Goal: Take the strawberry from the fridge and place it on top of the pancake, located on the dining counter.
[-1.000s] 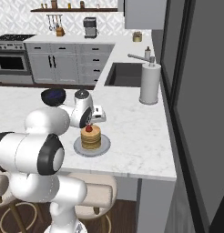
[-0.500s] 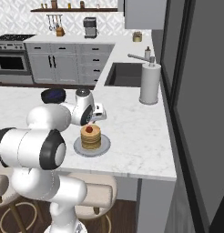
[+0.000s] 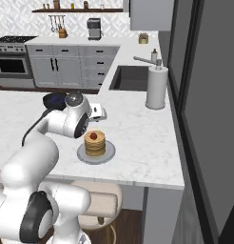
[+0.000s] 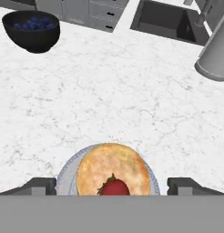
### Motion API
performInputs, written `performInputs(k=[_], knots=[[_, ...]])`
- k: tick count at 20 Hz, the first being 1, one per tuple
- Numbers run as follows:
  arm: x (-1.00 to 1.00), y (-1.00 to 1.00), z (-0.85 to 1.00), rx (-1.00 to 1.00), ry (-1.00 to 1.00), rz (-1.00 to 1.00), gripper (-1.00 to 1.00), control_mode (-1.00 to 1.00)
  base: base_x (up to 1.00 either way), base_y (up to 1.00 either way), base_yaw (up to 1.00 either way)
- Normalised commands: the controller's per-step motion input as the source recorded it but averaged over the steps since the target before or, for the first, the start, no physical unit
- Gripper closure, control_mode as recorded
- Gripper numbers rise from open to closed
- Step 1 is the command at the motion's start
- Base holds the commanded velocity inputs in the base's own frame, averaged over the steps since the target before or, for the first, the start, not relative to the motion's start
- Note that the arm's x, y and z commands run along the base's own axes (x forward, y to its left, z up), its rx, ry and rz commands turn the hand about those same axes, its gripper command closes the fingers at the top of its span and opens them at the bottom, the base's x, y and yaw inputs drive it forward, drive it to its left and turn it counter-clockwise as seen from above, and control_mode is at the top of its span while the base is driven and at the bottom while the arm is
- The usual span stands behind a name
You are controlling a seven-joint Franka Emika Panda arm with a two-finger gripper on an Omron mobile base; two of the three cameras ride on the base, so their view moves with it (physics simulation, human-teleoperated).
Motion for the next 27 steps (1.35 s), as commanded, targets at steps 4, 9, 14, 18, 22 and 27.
performInputs(k=[4,9,14,18,22,27], knots=[[-1.0,0.0,0.58,0.02,-0.21,0.0,-1.0,-1.0,0.0,0.0,0.0],[-1.0,0.0,0.73,0.0,-0.04,0.0,-1.0,-1.0,0.0,0.0,0.0],[-1.0,0.0,1.0,0.0,0.01,0.0,-1.0,-1.0,0.0,0.0,0.0],[-1.0,0.0,1.0,0.0,0.05,0.0,-1.0,-1.0,0.0,0.0,0.0],[-1.0,0.0,1.0,0.0,0.02,0.0,-1.0,-1.0,0.0,0.0,0.0],[-1.0,-0.03,0.58,0.0,-0.07,-0.03,-1.0,-1.0,0.0,0.0,0.0]])
